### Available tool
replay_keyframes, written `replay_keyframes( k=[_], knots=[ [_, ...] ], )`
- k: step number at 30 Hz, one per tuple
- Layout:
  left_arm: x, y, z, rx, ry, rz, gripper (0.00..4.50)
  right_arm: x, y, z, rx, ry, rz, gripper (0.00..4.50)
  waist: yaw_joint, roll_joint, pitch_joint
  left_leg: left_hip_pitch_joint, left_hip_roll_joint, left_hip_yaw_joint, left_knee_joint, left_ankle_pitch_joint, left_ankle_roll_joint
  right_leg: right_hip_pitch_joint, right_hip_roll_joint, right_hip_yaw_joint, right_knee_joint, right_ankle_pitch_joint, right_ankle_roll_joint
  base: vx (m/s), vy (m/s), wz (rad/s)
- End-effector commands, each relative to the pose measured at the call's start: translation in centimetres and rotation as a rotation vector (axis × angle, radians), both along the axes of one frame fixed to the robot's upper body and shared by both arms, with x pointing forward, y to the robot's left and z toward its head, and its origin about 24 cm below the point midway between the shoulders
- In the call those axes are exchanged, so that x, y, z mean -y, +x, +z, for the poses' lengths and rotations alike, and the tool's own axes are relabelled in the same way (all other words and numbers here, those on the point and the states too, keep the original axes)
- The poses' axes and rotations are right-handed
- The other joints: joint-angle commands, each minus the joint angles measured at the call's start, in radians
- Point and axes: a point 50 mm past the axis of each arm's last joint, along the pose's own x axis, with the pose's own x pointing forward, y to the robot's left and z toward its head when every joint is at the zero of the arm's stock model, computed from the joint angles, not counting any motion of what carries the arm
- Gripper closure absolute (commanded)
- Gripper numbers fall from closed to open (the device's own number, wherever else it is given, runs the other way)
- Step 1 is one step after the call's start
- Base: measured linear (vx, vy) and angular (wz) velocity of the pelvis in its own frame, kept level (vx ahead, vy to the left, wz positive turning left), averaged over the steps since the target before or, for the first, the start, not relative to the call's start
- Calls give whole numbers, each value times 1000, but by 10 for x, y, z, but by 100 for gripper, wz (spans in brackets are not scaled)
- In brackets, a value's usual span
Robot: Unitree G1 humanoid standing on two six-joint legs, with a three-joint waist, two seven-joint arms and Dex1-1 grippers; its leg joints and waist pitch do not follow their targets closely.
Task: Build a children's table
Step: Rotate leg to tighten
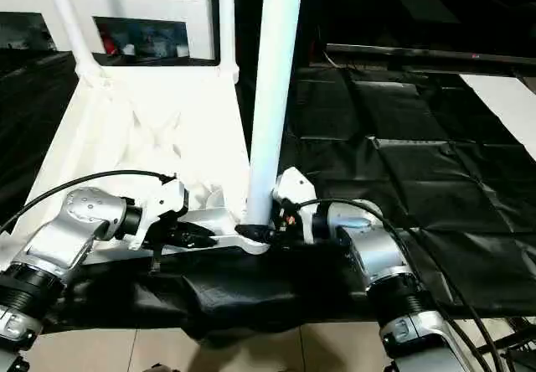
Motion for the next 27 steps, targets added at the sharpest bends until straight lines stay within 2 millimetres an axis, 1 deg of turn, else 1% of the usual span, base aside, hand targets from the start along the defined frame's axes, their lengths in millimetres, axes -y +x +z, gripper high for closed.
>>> replay_keyframes(
  k=[1,2,3,4,5,8,11,14,15,16,17,18,19,20,21,22,23,24,25,26,27],
  knots=[
    [9,-8,-2,-31,-20,-79,450,2,-2,-1,5,-22,12,204,-3,8,-61,17,20,-2,-63,-240,11,44,-54,28,-68,-178,-224,0,0,0],
    [9,-8,-2,-31,-20,-79,450,2,-2,-1,5,-22,12,204,-3,8,-62,17,21,-3,-63,-239,11,44,-54,28,-68,-177,-224,0,0,0],
    [9,-8,-3,-31,-20,-79,450,2,-3,-1,1,-23,14,222,-3,7,-61,16,20,-3,-63,-237,11,44,-54,28,-68,-176,-221,0,0,0],
    [9,-8,-3,-31,-20,-79,450,2,-3,-1,1,-23,14,222,-3,7,-62,17,20,-3,-63,-236,11,44,-54,28,-67,-176,-222,0,0,0],
    [9,-8,-3,-31,-20,-77,450,2,-3,-2,-2,-23,14,235,-3,7,-62,16,20,-2,-62,-231,12,44,-54,28,-67,-168,-223,0,0,0],
    [10,-8,-4,-31,-20,-74,450,2,-4,-4,-11,-20,11,248,-3,7,-63,16,20,-2,-62,-227,14,45,-54,28,-66,-165,-224,0,0,0],
    [12,-7,-4,-22,-25,-64,450,0,-6,-5,-23,-1,-3,252,-3,5,-62,16,20,-2,-62,-224,15,45,-53,28,-67,-165,-223,0,0,0],
    [22,-4,-6,2,-31,-32,450,-9,-8,-9,-44,35,-44,253,-3,5,-60,16,20,-2,-63,-234,14,43,-54,29,-69,-181,-218,0,0,0],
    [27,0,-7,21,-31,-2,450,-12,-8,-12,-52,38,-68,253,-2,2,-57,19,21,-3,-65,-264,5,39,-55,29,-75,-233,-208,0,0,0],
    [31,2,-7,33,-30,19,450,-14,-8,-14,-58,39,-84,253,-2,3,-56,19,20,-4,-66,-276,0,40,-55,28,-76,-260,-202,0,0,0],
    [34,4,-8,42,-30,36,450,-16,-7,-15,-61,38,-101,253,-4,3,-53,21,20,-5,-69,-302,-9,37,-56,28,-83,-323,-184,0,0,0],
    [40,7,-8,58,-24,73,450,-21,-6,-18,-67,38,-140,253,-6,3,-52,25,20,-7,-68,-329,-18,32,-57,29,-88,-376,-169,0,0,0],
    [46,10,-9,73,-20,104,450,-26,-5,-21,-74,35,-176,253,-6,0,-50,26,19,-7,-69,-342,-20,29,-58,28,-92,-406,-161,0,0,0],
    [53,14,-9,89,-22,142,450,-31,-3,-25,-77,27,-224,253,-8,0,-48,28,18,-9,-68,-367,-29,25,-59,28,-97,-465,-144,0,0,0],
    [59,17,-8,100,-26,172,450,-36,-1,-27,-80,18,-267,253,-11,1,-45,29,16,-10,-68,-380,-33,21,-60,27,-102,-502,-133,0,0,0],
    [64,19,-8,102,-35,197,450,-40,1,-30,-88,7,-323,253,-15,-2,-43,32,13,-15,-68,-407,-40,19,-61,22,-111,-586,-104,0,0,0],
    [70,20,-7,103,-45,218,450,-44,4,-32,-99,-5,-383,253,-20,1,-42,35,10,-20,-66,-431,-45,14,-64,18,-120,-656,-79,-57,5,-5],
    [79,22,-5,108,-59,251,450,-51,8,-36,-111,-36,-472,253,-25,0,-42,35,9,-22,-66,-435,-47,14,-64,16,-123,-677,-69,-55,11,-8],
    [84,24,-4,116,-65,270,450,-56,10,-37,-117,-51,-515,253,-31,5,-42,34,8,-27,-66,-446,-52,12,-64,12,-127,-698,-55,-55,11,-8],
    [89,24,-4,120,-67,278,450,-61,11,-37,-120,-51,-537,253,-39,1,-44,30,6,-32,-68,-462,-53,17,-63,5,-130,-704,-44,-51,21,-12],
    [92,24,-4,125,-66,280,450,-66,12,-35,-119,-44,-535,253,-40,4,-44,29,6,-35,-71,-466,-51,20,-64,2,-131,-699,-42,0,0,0]
  ],
)
